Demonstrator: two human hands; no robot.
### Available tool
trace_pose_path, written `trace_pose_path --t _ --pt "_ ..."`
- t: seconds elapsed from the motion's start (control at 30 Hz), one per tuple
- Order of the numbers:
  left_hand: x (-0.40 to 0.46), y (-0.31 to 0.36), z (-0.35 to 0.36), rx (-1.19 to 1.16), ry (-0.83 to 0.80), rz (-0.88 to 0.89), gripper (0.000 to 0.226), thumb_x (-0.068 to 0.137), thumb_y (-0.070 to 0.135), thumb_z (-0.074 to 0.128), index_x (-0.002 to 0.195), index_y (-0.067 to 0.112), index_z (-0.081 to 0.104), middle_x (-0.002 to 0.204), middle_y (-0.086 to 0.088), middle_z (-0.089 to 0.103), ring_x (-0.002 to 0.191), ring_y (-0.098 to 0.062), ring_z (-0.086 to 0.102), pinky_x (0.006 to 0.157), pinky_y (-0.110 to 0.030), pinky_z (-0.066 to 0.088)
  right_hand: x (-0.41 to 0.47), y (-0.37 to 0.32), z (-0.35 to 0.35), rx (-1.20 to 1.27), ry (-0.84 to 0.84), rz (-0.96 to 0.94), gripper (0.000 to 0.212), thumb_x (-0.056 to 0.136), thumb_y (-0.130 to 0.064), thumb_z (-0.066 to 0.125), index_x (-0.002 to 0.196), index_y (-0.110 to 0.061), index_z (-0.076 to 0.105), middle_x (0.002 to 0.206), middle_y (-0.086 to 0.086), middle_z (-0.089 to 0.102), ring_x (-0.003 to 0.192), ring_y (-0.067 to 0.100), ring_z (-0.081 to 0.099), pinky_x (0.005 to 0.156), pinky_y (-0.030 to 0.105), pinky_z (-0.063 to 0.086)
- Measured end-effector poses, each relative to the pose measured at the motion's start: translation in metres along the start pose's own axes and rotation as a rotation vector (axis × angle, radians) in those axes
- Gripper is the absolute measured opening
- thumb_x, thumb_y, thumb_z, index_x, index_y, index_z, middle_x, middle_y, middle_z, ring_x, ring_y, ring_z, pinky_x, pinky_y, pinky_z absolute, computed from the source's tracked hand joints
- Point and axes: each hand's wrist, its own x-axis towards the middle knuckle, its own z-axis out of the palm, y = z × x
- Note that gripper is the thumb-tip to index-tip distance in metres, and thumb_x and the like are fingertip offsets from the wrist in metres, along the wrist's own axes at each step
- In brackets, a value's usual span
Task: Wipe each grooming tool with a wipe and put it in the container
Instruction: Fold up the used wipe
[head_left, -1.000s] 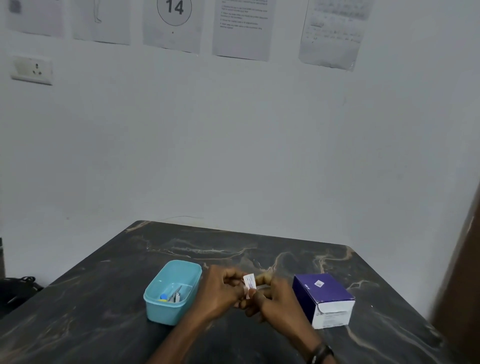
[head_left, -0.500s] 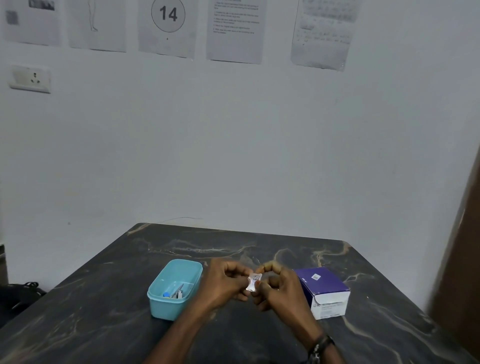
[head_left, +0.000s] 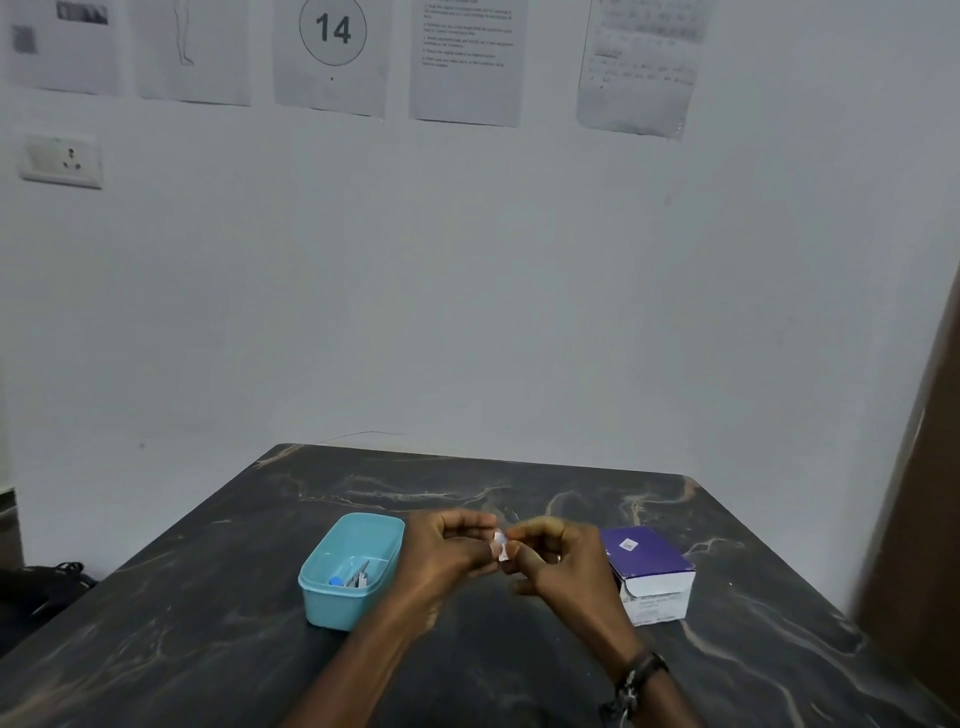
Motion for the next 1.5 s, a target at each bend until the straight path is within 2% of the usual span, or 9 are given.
trace_pose_path --t 0.1,0.2,0.33,0.47,0.6,0.77,0.9,1.23,1.5 --pt "0.000 0.002 0.000 0.026 0.032 0.049 0.025 0.071 -0.008 0.078 0.090 0.007 0.073 0.084 -0.015 0.076 0.081 -0.026 0.074 0.075 -0.038 0.061 0.003 0.000 0.005 0.004 0.071 -0.020 0.016 0.082 0.002 0.069 0.094 -0.008 0.069 0.073 0.008 0.073 0.067 0.017 0.073 0.062 0.031 0.061" --pt "-0.004 0.005 0.001 0.074 0.033 0.087 0.014 0.075 0.001 0.079 0.088 0.005 0.075 0.081 -0.014 0.076 0.078 -0.026 0.075 0.072 -0.036 0.061 0.004 -0.003 0.006 0.006 0.082 -0.047 0.006 0.083 -0.002 0.071 0.087 -0.007 0.074 0.071 0.010 0.075 0.065 0.017 0.072 0.065 0.034 0.062" --pt "-0.006 0.009 0.000 0.139 0.066 0.145 0.008 0.079 0.002 0.076 0.086 0.004 0.076 0.076 -0.016 0.075 0.073 -0.026 0.074 0.067 -0.033 0.061 0.004 -0.009 0.009 -0.013 0.100 -0.055 0.014 0.083 -0.004 0.072 0.076 -0.017 0.074 0.068 0.010 0.074 0.062 0.017 0.071 0.061 0.033 0.061" --pt "-0.010 0.008 0.002 0.154 0.049 0.161 0.008 0.080 0.002 0.075 0.086 0.008 0.077 0.076 -0.014 0.075 0.073 -0.025 0.074 0.069 -0.033 0.062 0.002 -0.009 0.008 -0.039 0.161 -0.039 0.005 0.080 -0.007 0.075 0.078 -0.011 0.075 0.067 0.010 0.074 0.062 0.019 0.073 0.059 0.031 0.061" --pt "-0.012 0.006 0.010 0.119 0.034 0.158 0.010 0.082 -0.002 0.072 0.084 0.008 0.076 0.076 -0.017 0.075 0.071 -0.024 0.074 0.067 -0.033 0.062 -0.001 -0.006 0.001 -0.083 0.177 -0.032 0.016 0.079 -0.008 0.076 0.070 -0.021 0.073 0.067 0.007 0.074 0.065 0.022 0.074 0.064 0.039 0.062" --pt "-0.016 -0.003 0.041 0.081 -0.003 0.120 0.008 0.080 -0.003 0.073 0.088 -0.005 0.074 0.076 -0.020 0.074 0.066 -0.024 0.073 0.061 -0.028 0.060 -0.011 0.003 -0.028 -0.201 0.276 -0.045 0.009 0.074 -0.012 0.078 0.074 -0.021 0.076 0.071 0.001 0.075 0.070 0.017 0.074 0.069 0.045 0.061" --pt "-0.024 -0.012 0.094 0.027 -0.106 0.096 0.007 0.080 -0.005 0.071 0.087 -0.006 0.073 0.079 -0.024 0.073 0.068 -0.028 0.073 0.060 -0.029 0.060 -0.031 0.000 -0.076 -0.312 0.385 -0.035 0.016 0.072 -0.009 0.074 0.069 -0.024 0.076 0.072 0.000 0.075 0.070 0.015 0.073 0.068 0.045 0.061" --pt "-0.107 -0.034 0.274 -0.066 -0.491 0.037 0.005 0.083 -0.004 0.069 0.081 0.001 0.072 0.073 -0.016 0.071 0.065 -0.023 0.071 0.064 -0.032 0.061 -0.149 -0.015 -0.240 -0.524 0.823 0.093 0.013 0.072 -0.008 0.076 0.083 -0.014 0.078 0.074 0.002 0.076 0.069 0.013 0.072 0.070 0.039 0.062" --pt "-0.180 -0.079 0.370 -0.040 -0.661 -0.027 0.007 0.084 -0.004 0.067 0.084 0.002 0.072 0.072 -0.012 0.070 0.062 -0.015 0.069 0.063 -0.030 0.061 -0.238 0.013 -0.324 -0.569 1.011 0.215 0.010 0.077 -0.011 0.073 0.083 -0.017 0.077 0.076 -0.001 0.075 0.072 0.013 0.073 0.071 0.037 0.062"
